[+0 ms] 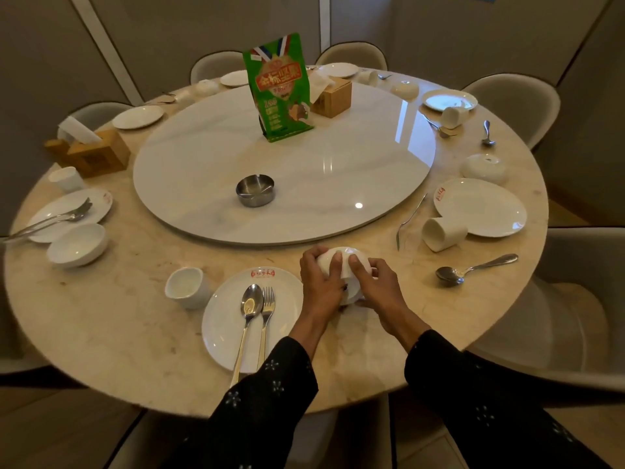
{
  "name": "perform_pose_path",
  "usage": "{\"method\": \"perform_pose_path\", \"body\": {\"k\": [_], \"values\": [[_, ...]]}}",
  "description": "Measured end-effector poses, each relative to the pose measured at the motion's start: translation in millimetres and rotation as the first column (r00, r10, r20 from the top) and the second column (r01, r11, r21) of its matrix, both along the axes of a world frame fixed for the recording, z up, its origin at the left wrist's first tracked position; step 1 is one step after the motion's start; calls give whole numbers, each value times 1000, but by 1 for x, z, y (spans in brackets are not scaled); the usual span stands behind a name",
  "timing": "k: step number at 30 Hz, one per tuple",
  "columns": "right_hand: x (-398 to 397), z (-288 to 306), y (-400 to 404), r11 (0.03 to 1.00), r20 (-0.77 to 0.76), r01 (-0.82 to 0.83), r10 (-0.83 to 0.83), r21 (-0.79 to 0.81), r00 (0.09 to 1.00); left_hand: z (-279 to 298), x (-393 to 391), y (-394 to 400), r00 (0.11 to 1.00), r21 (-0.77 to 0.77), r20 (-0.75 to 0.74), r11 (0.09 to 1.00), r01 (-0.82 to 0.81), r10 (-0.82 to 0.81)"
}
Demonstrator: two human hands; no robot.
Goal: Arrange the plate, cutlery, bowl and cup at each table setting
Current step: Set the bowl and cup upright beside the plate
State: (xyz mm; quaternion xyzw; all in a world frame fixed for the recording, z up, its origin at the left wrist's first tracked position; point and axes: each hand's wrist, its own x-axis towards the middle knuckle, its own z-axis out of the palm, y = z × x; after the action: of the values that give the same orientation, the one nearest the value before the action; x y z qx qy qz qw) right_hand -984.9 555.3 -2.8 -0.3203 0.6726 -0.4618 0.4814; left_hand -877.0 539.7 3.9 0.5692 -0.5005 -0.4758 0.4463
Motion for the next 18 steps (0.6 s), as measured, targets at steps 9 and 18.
{"method": "perform_pose_path", "body": {"k": [9, 18], "values": [[22, 4, 31, 934, -287, -151, 55, -323, 956, 20, 3, 14, 919, 302, -212, 917, -262, 333], [26, -7, 50, 974, 22, -129, 135, -189, 991, -4, 33, 36, 926, 285, -307, 949, -131, 220]]}}
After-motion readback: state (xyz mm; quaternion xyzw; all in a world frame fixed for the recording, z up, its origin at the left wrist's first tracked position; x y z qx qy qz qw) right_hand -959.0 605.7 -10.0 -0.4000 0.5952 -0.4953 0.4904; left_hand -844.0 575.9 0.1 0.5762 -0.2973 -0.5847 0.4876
